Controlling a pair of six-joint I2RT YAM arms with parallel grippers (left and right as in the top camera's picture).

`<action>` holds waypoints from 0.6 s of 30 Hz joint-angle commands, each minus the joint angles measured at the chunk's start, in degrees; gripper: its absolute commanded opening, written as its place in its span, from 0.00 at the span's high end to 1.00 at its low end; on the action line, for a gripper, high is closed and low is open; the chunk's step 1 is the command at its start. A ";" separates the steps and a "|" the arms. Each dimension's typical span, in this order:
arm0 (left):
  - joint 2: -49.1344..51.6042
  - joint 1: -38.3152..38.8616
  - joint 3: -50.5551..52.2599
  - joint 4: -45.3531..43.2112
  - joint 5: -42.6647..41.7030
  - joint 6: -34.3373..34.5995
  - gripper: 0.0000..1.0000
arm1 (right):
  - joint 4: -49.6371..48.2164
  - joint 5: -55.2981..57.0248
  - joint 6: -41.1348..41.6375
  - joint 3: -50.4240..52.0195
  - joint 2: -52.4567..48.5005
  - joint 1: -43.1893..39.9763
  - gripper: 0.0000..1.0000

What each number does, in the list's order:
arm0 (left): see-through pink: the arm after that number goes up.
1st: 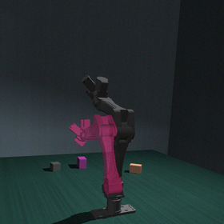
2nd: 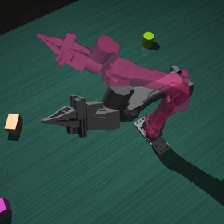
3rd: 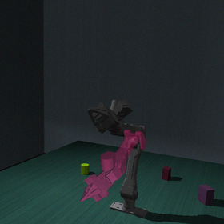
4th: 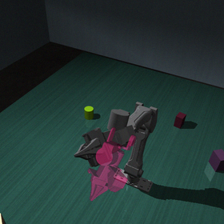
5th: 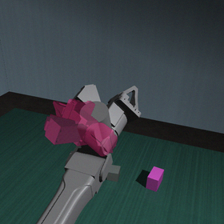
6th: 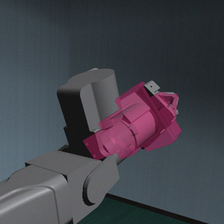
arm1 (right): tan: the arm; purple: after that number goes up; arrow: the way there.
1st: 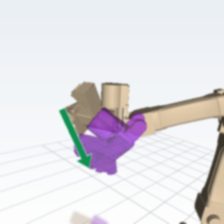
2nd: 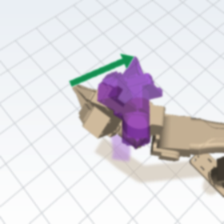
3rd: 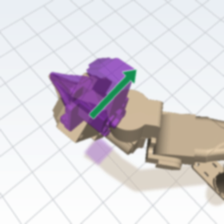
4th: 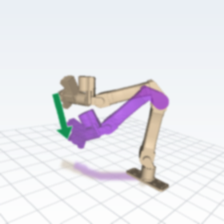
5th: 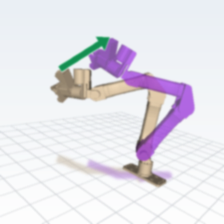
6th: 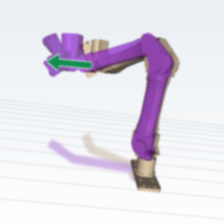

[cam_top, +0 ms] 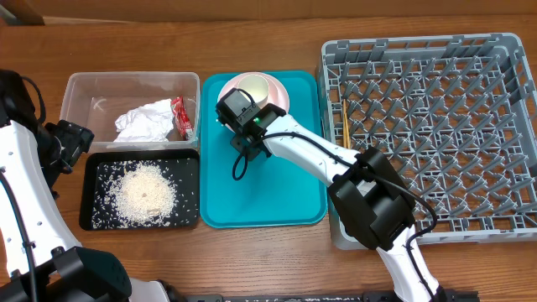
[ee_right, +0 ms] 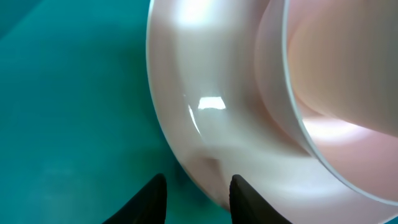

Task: Sort waste into correct bins and load items into the dishwasher
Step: 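Move the right gripper left toward the pink plate on the teal tray, then lower the right gripper and grasp the rim of the cream cup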

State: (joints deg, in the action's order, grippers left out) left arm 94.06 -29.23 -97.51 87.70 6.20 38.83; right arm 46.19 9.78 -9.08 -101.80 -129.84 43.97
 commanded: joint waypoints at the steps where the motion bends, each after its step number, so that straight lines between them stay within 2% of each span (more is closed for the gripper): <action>1: -0.68 0.39 -1.33 0.07 0.17 0.59 0.00 | 1.68 -0.87 0.33 -0.96 -0.09 0.15 0.65; 10: -0.68 0.39 -1.33 0.04 0.17 0.59 0.00 | 6.84 -1.11 1.84 -0.98 -0.04 0.31 0.66; 18: -0.68 0.39 -1.33 0.04 0.17 0.59 0.00 | 13.16 -9.81 3.82 -0.98 -0.04 0.72 0.67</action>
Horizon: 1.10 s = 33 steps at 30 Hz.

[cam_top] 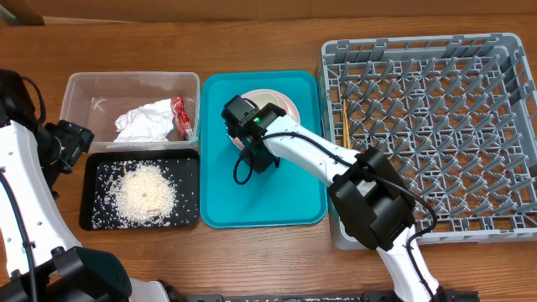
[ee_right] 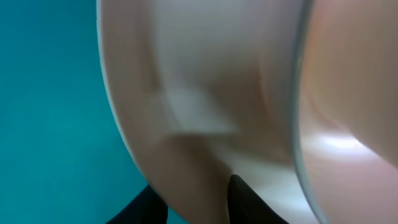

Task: Sort waste into correct bins and load items into the dishwasher
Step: 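Lower the right gripper and grasp the rim of the cream cup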

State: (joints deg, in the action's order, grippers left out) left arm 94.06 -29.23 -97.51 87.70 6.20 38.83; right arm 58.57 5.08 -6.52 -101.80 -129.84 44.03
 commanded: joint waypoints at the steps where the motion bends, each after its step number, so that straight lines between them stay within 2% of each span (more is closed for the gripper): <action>1: -0.68 0.39 -1.33 0.04 0.17 0.59 0.00 | 1.44 -5.73 2.34 -0.98 -0.04 0.63 0.67; 4: -0.68 0.39 -1.33 0.04 0.17 0.59 0.00 | 3.58 -6.71 5.31 -0.98 -0.04 0.66 0.67; 10: -0.68 0.39 -1.33 0.04 0.17 0.59 0.00 | 6.69 -12.83 5.29 -0.98 -0.02 1.64 0.66; 17: -0.68 0.39 -1.33 0.04 0.17 0.59 0.00 | 7.96 -14.16 5.29 -0.98 1.64 4.72 0.66; 31: -0.68 0.39 -1.33 0.04 0.17 0.59 0.00 | 8.28 -13.79 6.58 -1.36 21.18 5.29 0.66; 33: -0.68 0.39 -1.33 0.07 0.17 0.59 0.00 | 7.32 -11.52 6.60 -1.36 23.19 5.29 0.70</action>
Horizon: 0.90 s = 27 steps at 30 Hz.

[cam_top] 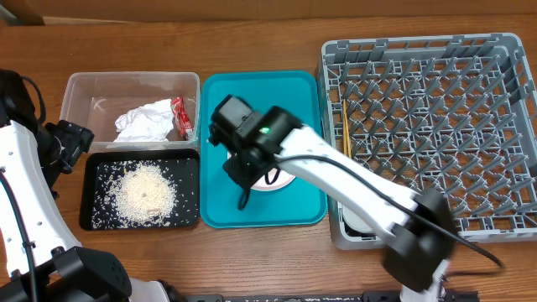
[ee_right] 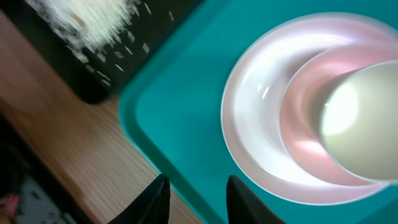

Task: Sort waste into correct bins and load items into the dishwasher
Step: 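Lower the right gripper and grasp the rim of the cream cup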

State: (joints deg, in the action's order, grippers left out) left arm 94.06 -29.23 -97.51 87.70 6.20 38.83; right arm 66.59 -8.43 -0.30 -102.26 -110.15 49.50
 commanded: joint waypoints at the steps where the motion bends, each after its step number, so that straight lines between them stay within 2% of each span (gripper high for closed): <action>1: -0.68 0.39 -1.33 0.04 0.17 0.59 0.00 | -1.14 3.34 0.44 -0.90 3.98 -0.17 0.71; 5: -0.68 0.39 -1.33 0.04 0.17 0.59 0.00 | -2.93 7.96 2.75 -0.66 3.93 -0.63 0.80; 10: -0.68 0.39 -1.33 0.04 0.17 0.59 0.00 | -6.67 7.98 3.72 1.14 3.30 -0.83 0.81; 16: -0.68 0.39 -1.33 0.04 0.17 0.59 0.00 | -12.20 15.87 10.08 5.68 3.30 -1.38 0.78; 27: -0.68 0.39 -1.33 0.04 0.17 0.59 0.00 | -20.85 15.89 11.26 15.50 3.30 -2.01 0.68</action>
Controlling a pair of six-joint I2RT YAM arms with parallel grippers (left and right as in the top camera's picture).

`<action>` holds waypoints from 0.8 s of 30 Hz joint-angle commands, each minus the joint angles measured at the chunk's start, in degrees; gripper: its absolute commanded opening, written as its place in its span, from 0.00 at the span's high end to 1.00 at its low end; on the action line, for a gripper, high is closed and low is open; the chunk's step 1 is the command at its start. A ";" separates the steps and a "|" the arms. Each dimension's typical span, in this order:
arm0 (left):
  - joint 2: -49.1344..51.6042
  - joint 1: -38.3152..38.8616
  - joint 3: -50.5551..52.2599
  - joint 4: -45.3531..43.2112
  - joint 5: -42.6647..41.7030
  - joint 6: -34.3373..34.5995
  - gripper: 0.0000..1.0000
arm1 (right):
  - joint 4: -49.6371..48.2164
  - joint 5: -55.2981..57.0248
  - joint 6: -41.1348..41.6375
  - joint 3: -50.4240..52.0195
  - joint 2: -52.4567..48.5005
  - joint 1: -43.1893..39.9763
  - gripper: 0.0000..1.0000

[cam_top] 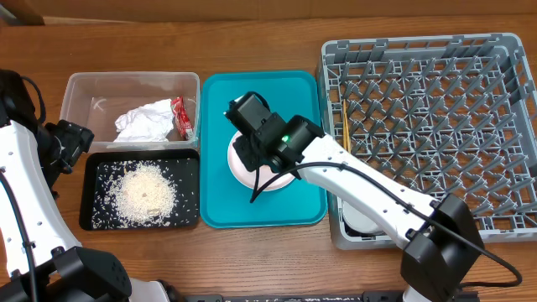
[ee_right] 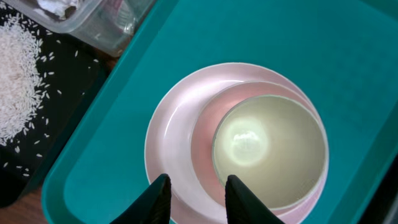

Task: Sort waste into correct bins and load items into the dishwasher
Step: 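Lower the right gripper and grasp the rim of the cream cup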

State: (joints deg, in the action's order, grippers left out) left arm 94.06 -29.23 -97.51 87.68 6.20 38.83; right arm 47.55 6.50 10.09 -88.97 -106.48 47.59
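Note:
A stack of a pale pink plate (ee_right: 171, 155), a pink bowl (ee_right: 208, 121) and a cream cup (ee_right: 270, 146) sits in the middle of the teal tray (ee_right: 118, 137). My right gripper (ee_right: 198, 200) hovers open above the plate's near rim, holding nothing. Overhead, that gripper (cam_top: 249, 155) hides most of the plate (cam_top: 237, 170). The grey dish rack (cam_top: 436, 126) stands to the right. My left arm (cam_top: 63, 143) rests at the table's left edge, its fingers not discernible.
A clear bin (cam_top: 96, 92) with crumpled paper (cam_top: 143, 120) and a red wrapper stands left of the tray. In front of it is a black tray of rice (cam_top: 143, 193). Chopsticks (cam_top: 344, 122) lie in the rack's left side.
The right arm has shifted a little to the right and now looks straight down on the stack. The stack stays in the tray's middle. The gripper is still open.
The stack first stood at the tray's far end with my right jaws at the plate's rim. Then the fingers were on that rim. Later the stack stood nearer the tray's front middle with the gripper raised and open, as now.

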 commanded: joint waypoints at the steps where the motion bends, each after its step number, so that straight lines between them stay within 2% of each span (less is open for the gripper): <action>1: -0.68 0.39 -1.33 0.07 0.17 0.59 0.00 | -3.23 0.98 0.85 3.39 -0.37 -0.11 0.68; 11: -0.68 0.39 -1.33 0.07 0.17 0.59 0.00 | -12.28 1.27 0.42 11.10 -0.37 -0.11 0.68; 24: -0.68 0.39 -1.33 0.09 0.17 0.59 0.00 | -12.63 3.37 0.42 11.41 -0.37 -0.11 0.73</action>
State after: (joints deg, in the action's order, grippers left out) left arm 94.06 -29.23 -97.51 87.70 6.20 38.83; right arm 35.14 8.12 10.46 -77.97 -106.59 47.59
